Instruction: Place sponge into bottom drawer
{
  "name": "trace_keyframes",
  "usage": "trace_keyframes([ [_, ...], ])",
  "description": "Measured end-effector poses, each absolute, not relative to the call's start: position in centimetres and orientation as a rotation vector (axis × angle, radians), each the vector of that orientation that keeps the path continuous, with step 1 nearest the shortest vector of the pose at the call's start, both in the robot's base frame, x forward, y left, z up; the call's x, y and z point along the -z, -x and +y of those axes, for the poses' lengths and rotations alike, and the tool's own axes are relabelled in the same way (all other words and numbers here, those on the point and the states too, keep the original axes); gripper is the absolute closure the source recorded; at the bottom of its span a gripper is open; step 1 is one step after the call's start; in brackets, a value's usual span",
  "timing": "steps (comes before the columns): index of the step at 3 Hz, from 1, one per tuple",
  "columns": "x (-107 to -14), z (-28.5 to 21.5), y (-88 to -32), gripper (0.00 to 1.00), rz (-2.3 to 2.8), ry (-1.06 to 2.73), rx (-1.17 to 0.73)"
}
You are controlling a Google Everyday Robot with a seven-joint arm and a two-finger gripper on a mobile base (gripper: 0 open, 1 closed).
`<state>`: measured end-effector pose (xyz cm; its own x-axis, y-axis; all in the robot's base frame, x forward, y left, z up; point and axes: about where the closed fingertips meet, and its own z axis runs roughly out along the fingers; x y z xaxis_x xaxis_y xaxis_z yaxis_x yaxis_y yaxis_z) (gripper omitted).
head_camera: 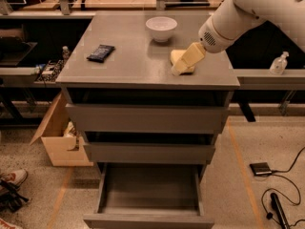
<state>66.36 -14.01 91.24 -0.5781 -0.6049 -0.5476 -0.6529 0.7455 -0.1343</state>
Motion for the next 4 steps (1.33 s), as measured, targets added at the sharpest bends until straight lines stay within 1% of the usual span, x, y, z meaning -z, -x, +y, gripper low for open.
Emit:
trace_keyframes([
  [2,-88.1,-13.1,-72.1,0.0,2.468,0.748,-0.019],
  [3,-86.7,-12.0,-74.0,0.0,2.507,0.716,-0.017],
  [4,-85.3,-11.1,-75.2,0.16,2.539,0.71,-0.025],
])
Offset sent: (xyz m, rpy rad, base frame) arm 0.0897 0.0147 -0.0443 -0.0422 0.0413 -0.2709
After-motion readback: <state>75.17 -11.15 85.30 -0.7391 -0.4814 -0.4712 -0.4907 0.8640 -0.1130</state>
